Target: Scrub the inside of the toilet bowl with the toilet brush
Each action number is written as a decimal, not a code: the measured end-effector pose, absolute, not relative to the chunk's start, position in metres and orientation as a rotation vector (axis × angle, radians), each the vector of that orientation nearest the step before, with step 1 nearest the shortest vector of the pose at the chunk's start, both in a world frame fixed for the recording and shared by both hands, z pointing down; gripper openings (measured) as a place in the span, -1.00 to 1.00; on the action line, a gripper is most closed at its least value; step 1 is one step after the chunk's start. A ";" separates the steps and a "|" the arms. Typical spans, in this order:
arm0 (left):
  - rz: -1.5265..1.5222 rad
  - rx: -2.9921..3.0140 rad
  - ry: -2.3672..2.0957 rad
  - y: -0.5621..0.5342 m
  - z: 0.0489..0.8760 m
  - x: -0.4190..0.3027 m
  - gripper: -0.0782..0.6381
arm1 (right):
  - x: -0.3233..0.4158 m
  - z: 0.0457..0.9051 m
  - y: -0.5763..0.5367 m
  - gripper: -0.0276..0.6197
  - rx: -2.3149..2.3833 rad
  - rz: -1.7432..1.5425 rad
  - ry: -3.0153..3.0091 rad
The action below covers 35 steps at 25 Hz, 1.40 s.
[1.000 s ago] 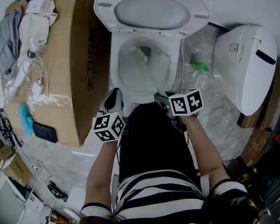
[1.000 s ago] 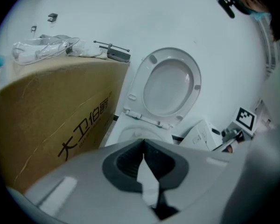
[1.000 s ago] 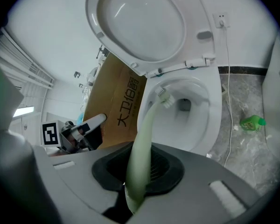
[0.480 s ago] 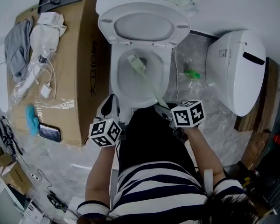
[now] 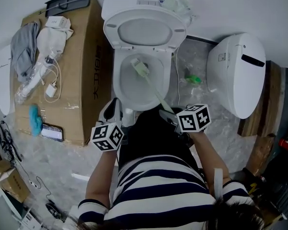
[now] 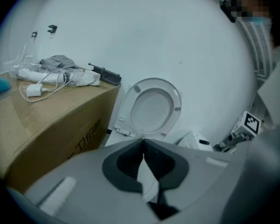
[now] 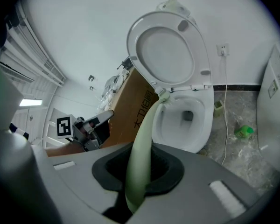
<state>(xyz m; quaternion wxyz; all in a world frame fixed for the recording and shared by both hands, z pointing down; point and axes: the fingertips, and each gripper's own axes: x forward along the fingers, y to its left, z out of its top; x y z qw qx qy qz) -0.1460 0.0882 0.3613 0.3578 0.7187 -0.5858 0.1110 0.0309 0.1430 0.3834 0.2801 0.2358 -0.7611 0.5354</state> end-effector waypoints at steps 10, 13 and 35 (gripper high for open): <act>0.259 1.839 -1.530 0.101 0.346 -0.151 -0.78 | 0.032 0.366 0.162 -0.78 0.581 1.408 -2.038; 0.276 1.851 -1.524 0.106 0.342 -0.148 -0.78 | 0.032 0.365 0.165 -0.78 0.574 1.395 -2.037; 0.296 1.836 -1.502 0.112 0.343 -0.145 -0.78 | 0.031 0.374 0.173 -0.78 0.528 1.398 -2.009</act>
